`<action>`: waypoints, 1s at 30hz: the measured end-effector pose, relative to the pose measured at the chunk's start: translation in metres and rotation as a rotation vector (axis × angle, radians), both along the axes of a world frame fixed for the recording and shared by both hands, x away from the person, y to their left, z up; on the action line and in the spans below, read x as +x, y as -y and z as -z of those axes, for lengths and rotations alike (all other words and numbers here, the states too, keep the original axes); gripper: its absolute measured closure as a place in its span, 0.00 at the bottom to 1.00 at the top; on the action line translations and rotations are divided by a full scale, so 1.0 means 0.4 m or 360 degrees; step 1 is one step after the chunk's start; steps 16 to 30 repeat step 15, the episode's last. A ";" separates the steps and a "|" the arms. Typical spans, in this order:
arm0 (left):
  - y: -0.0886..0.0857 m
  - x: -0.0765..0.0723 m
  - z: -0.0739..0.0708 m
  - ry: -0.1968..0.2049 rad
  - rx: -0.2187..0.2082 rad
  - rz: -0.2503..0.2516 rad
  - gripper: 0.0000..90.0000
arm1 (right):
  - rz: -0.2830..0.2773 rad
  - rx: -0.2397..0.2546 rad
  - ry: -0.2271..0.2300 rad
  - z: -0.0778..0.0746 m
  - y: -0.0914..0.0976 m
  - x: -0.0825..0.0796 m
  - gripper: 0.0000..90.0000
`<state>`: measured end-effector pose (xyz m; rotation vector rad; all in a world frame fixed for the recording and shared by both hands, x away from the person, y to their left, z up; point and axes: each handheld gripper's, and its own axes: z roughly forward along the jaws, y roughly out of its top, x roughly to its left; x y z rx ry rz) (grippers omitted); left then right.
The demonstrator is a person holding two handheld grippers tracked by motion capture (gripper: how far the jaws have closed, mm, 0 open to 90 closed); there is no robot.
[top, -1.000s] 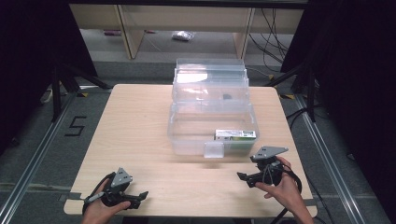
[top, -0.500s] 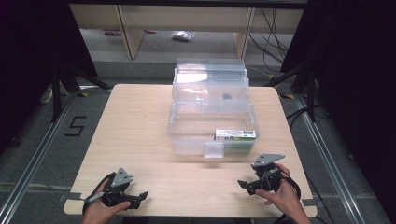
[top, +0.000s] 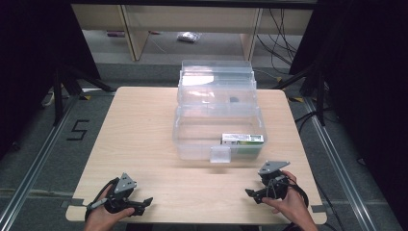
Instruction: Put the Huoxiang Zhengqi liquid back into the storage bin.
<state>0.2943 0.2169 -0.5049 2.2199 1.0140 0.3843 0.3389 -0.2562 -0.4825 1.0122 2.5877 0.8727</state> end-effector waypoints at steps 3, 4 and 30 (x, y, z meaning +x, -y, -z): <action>0.000 0.000 0.000 0.0001 0.0001 0.0000 0.17 | -0.0011 -0.0016 -0.0020 0.000 0.002 0.001 0.19; 0.000 0.000 0.000 0.0001 -0.0002 -0.0002 0.17 | -0.0019 -0.0011 -0.0020 0.001 0.002 0.002 0.19; 0.000 -0.001 0.000 0.0003 -0.0003 -0.0004 0.17 | -0.0014 -0.0006 -0.0022 -0.002 0.003 0.002 0.19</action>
